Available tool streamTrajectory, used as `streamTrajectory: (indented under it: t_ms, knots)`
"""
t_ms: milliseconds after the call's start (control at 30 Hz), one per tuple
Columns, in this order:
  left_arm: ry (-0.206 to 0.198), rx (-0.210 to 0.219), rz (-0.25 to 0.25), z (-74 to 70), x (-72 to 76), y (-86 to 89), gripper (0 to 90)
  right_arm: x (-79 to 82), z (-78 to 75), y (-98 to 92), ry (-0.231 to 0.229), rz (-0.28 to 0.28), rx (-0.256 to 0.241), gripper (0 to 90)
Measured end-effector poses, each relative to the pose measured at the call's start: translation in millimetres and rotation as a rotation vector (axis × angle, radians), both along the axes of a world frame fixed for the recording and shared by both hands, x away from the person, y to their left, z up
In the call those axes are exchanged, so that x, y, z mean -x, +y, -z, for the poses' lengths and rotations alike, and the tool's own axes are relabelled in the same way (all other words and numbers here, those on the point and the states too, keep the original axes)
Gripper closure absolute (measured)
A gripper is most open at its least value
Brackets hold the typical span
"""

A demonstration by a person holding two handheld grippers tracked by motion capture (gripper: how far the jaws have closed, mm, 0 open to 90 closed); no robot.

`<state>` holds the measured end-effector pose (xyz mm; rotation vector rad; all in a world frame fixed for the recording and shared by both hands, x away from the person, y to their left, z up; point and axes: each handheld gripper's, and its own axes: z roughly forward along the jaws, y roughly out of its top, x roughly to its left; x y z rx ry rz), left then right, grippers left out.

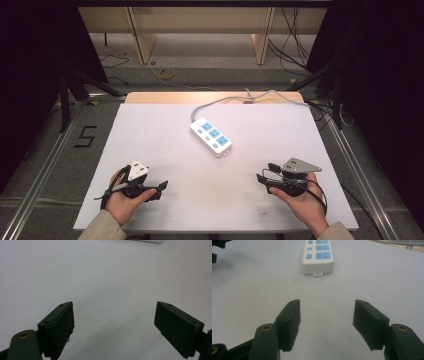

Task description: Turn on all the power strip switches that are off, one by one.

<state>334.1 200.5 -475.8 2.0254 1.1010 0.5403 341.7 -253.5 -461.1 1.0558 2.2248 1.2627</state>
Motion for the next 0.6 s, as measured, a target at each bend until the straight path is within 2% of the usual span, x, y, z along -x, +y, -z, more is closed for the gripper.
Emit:
streamTrajectory:
  t_ms: [100,200,233,267,300,467,500,600]
  knots:
    - [0.005,-0.028,-0.012,0.2,-0.1,0.2,16.5,0.4,-0.3,0.2,-0.001,-0.004,0.008,42.5]
    - [0.018,-0.043,-0.008,2.0,0.5,0.6,17.4,1.6,-1.7,1.2,0.002,-0.014,0.024,48.5]
    - [0.018,-0.046,-0.01,2.4,0.6,0.6,17.7,2.6,-4.0,2.6,0.001,-0.026,0.043,55.3]
    - [0.016,-0.048,-0.009,2.3,0.6,0.6,17.7,2.6,-4.0,2.6,0.001,-0.026,0.043,55.3]
    - [0.013,-0.052,-0.011,1.9,0.6,0.8,17.8,2.7,-4.8,3.1,0.0,-0.031,0.05,59.0]
    - [0.018,-0.055,-0.016,2.4,-0.3,1.6,18.8,2.9,-9.3,5.7,0.007,-0.045,0.112,82.1]
    - [0.021,-0.047,-0.019,3.2,-0.5,1.0,19.5,1.8,-11.1,6.9,0.005,-0.044,0.136,89.2]
    - [0.016,-0.05,-0.018,3.1,-0.4,0.5,19.7,0.2,-12.7,8.7,0.013,-0.045,0.147,90.0]
